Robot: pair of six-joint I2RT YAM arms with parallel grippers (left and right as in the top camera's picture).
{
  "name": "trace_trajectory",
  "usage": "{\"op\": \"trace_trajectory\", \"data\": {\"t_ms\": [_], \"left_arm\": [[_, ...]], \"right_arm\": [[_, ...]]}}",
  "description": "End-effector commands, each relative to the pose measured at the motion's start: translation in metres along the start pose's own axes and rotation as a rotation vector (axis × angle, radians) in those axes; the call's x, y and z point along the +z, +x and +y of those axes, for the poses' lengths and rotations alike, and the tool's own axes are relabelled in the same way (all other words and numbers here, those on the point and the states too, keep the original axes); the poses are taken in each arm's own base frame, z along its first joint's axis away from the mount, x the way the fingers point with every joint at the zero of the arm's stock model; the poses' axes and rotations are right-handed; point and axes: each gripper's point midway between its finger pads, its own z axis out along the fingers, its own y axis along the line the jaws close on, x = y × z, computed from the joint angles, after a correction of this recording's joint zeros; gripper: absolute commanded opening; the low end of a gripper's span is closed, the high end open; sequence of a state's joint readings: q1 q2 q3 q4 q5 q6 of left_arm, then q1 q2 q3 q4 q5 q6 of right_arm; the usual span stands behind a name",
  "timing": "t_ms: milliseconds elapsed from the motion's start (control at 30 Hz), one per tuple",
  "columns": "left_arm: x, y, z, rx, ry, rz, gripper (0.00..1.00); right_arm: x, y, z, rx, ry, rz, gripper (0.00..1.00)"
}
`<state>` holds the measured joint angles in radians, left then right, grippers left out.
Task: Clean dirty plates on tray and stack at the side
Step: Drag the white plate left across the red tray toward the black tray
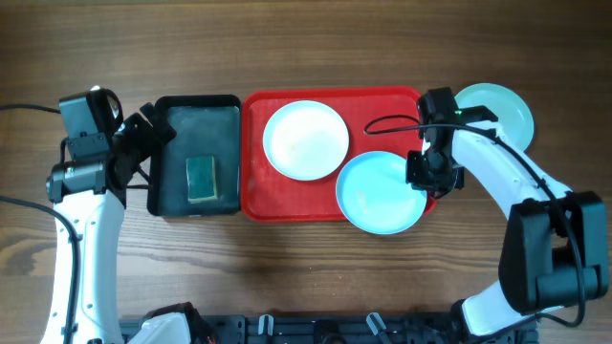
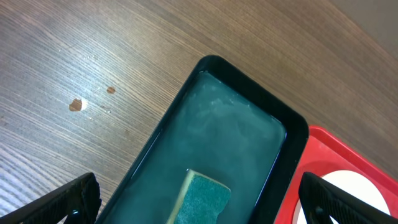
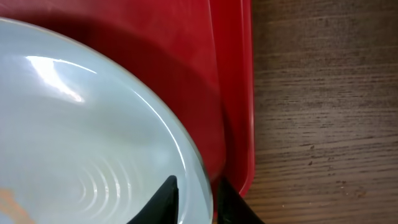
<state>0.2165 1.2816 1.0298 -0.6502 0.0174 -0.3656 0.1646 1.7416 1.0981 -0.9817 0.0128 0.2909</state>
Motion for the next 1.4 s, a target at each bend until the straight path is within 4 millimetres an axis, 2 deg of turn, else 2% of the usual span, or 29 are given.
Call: {"op": "trace_trajectory", "data": {"t_ms": [0, 233, 400, 467, 633, 700, 867, 933, 1033, 1100, 1133, 1167, 1200, 1267, 1367], "left_arm": [[-0.003, -0.003, -0.001, -0.012, 0.011, -0.01, 1.0], [-0.003, -0.003, -0.001, -0.012, 0.012, -0.011, 1.0], [-0.003, -0.003, -0.001, -0.012, 0.011, -0.01, 1.0], [-0.003, -0.003, -0.001, -0.012, 0.012, -0.011, 1.0], [-0.003, -0.003, -0.001, -0.012, 0.011, -0.01, 1.0], [-0.003, -0.003, -0.001, -0.012, 0.012, -0.011, 1.0], [-0.003, -0.003, -0.001, -0.012, 0.011, -0.01, 1.0], [-0.003, -0.003, -0.001, -0.013, 0.011, -0.01, 1.0], [-0.003, -0.003, -0.001, -0.012, 0.011, -0.01, 1.0], [-0.003, -0.003, -0.001, -0.012, 0.011, -0.01, 1.0], [-0.003, -0.003, -0.001, -0.012, 0.011, -0.01, 1.0], [-0.003, -0.003, -0.001, -0.013, 0.012, -0.011, 1.0], [-0.003, -0.003, -0.001, -0.012, 0.011, -0.01, 1.0], [-0.003, -0.003, -0.001, -0.012, 0.012, -0.011, 1.0], [-0.003, -0.003, -0.001, -0.012, 0.012, -0.011, 1.0]], "right_arm": [[0.003, 0.0, -0.005, 0.009, 0.026, -0.002, 0.21], [0.01, 0.004, -0.009, 0.006, 0.042, 0.002, 0.2], [0.011, -0.004, -0.008, 0.0, 0.039, -0.032, 0.04], [0.01, -0.01, -0.007, 0.001, 0.041, -0.059, 0.04], [-0.002, -0.033, -0.026, 0.013, 0.158, -0.152, 0.04], [-0.011, -0.048, -0.03, 0.025, 0.17, -0.205, 0.04], [-0.035, -0.116, -0.013, -0.133, 0.139, -0.478, 0.04], [-0.043, -0.131, -0.01, -0.186, 0.145, -0.545, 0.04], [-0.049, -0.14, -0.007, -0.211, 0.147, -0.587, 0.05], [-0.049, -0.14, -0.007, -0.213, 0.148, -0.587, 0.12], [-0.049, -0.14, -0.007, -0.216, 0.149, -0.587, 0.19], [-0.049, -0.14, -0.007, -0.215, 0.149, -0.588, 0.42], [-0.05, -0.141, -0.007, -0.213, 0.146, -0.592, 0.45], [-0.05, -0.143, 0.007, -0.174, 0.053, -0.606, 0.44], [-0.061, -0.134, 0.069, -0.196, -0.33, -0.583, 0.39]]}}
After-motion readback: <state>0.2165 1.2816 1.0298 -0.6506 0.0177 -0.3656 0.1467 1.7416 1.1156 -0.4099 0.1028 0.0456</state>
